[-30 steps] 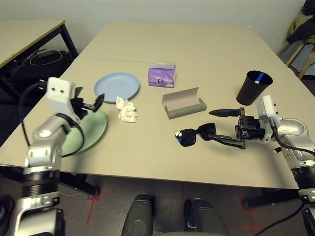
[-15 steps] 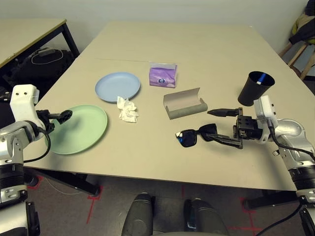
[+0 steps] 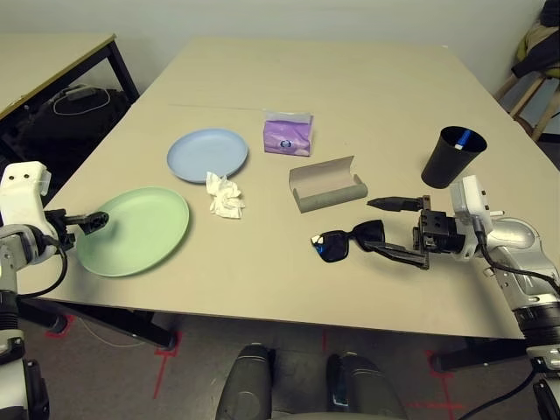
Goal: Organize and tidy the items on the table.
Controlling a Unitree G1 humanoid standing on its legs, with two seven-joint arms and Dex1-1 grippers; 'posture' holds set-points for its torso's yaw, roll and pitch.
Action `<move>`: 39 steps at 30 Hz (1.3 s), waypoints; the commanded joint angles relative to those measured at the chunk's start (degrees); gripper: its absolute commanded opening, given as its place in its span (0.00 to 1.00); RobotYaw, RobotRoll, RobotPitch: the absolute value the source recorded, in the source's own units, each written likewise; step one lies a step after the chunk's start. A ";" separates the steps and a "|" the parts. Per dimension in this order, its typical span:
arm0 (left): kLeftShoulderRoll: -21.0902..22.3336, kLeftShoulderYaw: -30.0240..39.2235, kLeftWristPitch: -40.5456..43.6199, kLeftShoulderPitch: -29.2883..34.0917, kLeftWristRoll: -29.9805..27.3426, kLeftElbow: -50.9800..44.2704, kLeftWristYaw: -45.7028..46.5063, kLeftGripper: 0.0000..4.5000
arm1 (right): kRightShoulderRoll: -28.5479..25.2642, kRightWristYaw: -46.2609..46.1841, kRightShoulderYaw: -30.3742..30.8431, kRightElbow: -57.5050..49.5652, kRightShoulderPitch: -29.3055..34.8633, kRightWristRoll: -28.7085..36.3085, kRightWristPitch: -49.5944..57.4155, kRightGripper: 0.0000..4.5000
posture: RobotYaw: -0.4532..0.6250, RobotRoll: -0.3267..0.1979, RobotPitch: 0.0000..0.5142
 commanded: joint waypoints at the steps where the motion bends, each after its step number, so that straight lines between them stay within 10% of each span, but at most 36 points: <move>1: 0.54 -0.54 1.12 1.07 0.53 0.76 -0.64 0.70 | -0.25 -0.35 0.08 -1.09 0.39 0.27 0.45 1.00 | 0.61 0.62 0.11; 9: 0.93 -1.11 1.64 3.15 0.48 1.53 -3.09 0.00 | -0.45 -0.65 -0.21 -0.96 -0.25 0.25 0.30 1.00 | 0.61 0.62 0.11; 39: 0.01 8.77 14.06 -1.76 -5.07 -4.23 2.28 0.00 | -0.36 -1.26 -0.22 0.38 -0.65 -0.19 -0.82 1.00 | 0.61 0.62 0.11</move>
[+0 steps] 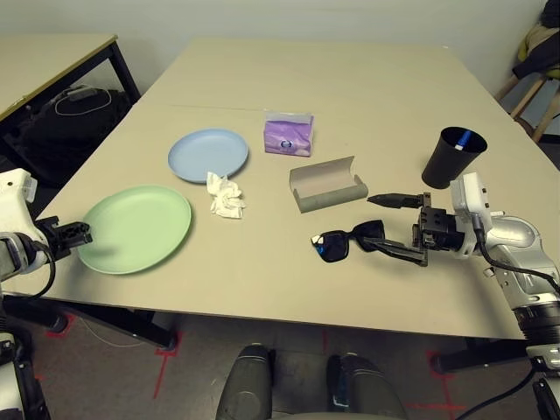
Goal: Organize and tidy the items on the table.
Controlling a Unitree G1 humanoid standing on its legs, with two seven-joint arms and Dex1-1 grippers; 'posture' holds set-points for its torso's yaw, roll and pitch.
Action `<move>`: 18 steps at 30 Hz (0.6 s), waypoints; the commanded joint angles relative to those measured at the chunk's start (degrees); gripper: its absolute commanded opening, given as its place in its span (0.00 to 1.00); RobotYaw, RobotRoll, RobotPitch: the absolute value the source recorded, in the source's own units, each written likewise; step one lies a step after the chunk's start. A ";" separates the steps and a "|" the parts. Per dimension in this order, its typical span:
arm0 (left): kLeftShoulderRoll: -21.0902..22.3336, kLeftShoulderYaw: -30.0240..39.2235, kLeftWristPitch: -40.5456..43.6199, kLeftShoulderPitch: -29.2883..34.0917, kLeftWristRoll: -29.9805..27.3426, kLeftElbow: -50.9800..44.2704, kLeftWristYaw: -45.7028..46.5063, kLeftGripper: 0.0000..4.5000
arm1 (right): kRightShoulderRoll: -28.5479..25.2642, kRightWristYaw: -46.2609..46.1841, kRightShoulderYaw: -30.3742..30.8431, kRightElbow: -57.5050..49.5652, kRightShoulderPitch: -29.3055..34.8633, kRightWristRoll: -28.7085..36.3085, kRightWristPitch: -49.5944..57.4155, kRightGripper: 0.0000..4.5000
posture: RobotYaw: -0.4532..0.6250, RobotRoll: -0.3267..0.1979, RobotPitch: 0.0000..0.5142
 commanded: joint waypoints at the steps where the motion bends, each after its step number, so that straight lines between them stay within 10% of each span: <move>1: 0.28 1.75 3.56 -2.08 -0.68 -0.72 2.08 0.00 | -0.29 0.01 -0.17 0.89 -0.28 -0.20 -0.61 1.00 | 0.61 0.62 0.11; 18: -8.64 6.10 7.05 -20.06 -2.41 -0.78 13.64 0.00 | 2.39 -11.84 -3.33 -1.44 -1.23 2.58 8.40 1.00 | 0.60 0.62 0.09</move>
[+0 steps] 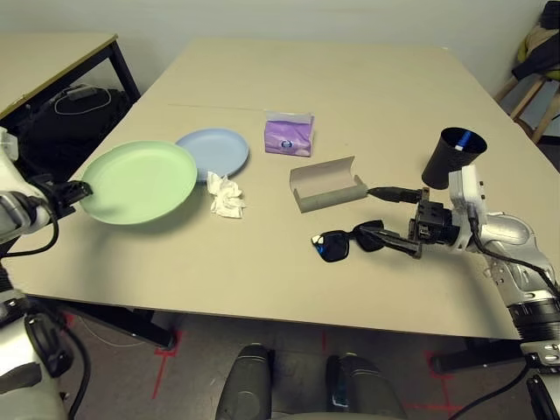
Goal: Organize and tidy the items on the table.
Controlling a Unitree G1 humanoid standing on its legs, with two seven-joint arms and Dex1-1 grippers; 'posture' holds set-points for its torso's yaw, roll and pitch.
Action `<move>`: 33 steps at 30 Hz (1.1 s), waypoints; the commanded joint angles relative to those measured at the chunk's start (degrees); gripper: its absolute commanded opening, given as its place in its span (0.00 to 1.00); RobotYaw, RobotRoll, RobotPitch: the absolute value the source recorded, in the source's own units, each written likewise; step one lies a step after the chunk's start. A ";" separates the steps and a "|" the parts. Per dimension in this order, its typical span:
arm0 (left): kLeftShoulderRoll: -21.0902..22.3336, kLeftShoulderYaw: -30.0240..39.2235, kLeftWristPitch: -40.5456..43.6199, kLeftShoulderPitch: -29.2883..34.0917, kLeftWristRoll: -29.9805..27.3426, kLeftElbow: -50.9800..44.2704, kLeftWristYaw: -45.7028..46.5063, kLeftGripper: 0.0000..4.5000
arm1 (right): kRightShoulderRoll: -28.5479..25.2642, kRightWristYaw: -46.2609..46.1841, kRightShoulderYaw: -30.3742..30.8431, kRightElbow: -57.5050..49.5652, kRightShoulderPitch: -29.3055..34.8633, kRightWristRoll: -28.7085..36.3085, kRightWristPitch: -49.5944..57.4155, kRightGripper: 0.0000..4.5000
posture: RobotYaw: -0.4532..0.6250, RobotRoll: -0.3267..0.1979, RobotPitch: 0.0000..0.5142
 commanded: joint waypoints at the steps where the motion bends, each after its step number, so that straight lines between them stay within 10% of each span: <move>1: -2.26 -0.03 -1.62 -3.48 -0.01 0.38 2.61 0.00 | 0.81 -3.45 -1.82 -2.04 -0.50 1.55 3.13 1.00 | 0.60 0.62 0.09; 17: -15.88 -0.76 -27.94 -16.63 3.66 23.65 20.42 0.00 | 2.01 -5.85 -1.52 -6.55 0.83 2.43 4.93 1.00 | 0.59 0.62 0.06; 33: -17.17 -5.71 -47.26 -27.85 6.25 47.50 21.93 0.00 | 2.80 -11.01 -2.60 -7.27 2.51 1.43 4.62 1.00 | 0.56 0.62 0.07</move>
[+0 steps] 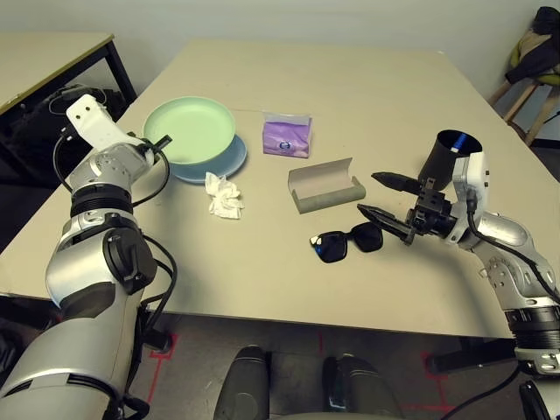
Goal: Organize and tidy the items on the table.
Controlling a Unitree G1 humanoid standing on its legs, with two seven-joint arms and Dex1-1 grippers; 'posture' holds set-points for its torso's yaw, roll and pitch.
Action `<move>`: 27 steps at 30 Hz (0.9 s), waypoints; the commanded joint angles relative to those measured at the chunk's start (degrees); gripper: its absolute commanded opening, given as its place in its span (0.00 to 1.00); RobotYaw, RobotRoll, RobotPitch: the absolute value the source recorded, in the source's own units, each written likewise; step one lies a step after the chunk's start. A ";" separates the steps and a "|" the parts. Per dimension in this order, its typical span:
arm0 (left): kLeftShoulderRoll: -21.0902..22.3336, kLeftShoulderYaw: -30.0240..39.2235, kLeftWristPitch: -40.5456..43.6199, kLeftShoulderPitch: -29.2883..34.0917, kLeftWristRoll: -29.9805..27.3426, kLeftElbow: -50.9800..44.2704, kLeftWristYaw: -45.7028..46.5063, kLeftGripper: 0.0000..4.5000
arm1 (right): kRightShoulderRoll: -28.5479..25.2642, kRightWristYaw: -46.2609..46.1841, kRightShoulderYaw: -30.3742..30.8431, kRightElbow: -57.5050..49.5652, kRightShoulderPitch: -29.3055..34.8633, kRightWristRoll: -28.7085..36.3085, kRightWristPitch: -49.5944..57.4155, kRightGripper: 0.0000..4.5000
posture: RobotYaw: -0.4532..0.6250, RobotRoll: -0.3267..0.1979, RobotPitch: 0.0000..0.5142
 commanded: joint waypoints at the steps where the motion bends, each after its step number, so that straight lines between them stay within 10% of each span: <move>1: -0.54 -1.51 -1.54 -1.58 0.72 2.25 -0.82 0.00 | 0.66 -3.34 -1.64 0.02 0.08 -0.65 0.15 1.00 | 0.56 0.62 0.07; 11: 0.04 -2.61 -0.59 -1.72 1.18 3.71 -0.60 0.00 | 1.48 -4.94 -1.18 0.35 -0.52 -0.86 -0.63 1.00 | 0.56 0.62 0.07; 19: -0.25 -8.06 -1.89 -0.16 3.26 -0.31 -9.17 0.56 | 1.69 -5.53 -1.03 -0.55 -0.54 -0.76 -0.31 1.00 | 0.57 0.62 0.07; 24: -0.29 -15.65 -2.82 7.98 2.79 -14.84 -31.66 0.99 | 1.80 -6.09 -0.82 -1.23 -0.96 -0.70 0.35 1.00 | 0.57 0.62 0.08; 27: 1.38 -19.11 -1.91 15.14 2.43 -24.97 -40.65 0.99 | 1.81 -6.22 -0.71 -1.45 -1.22 -0.66 0.71 1.00 | 0.58 0.62 0.08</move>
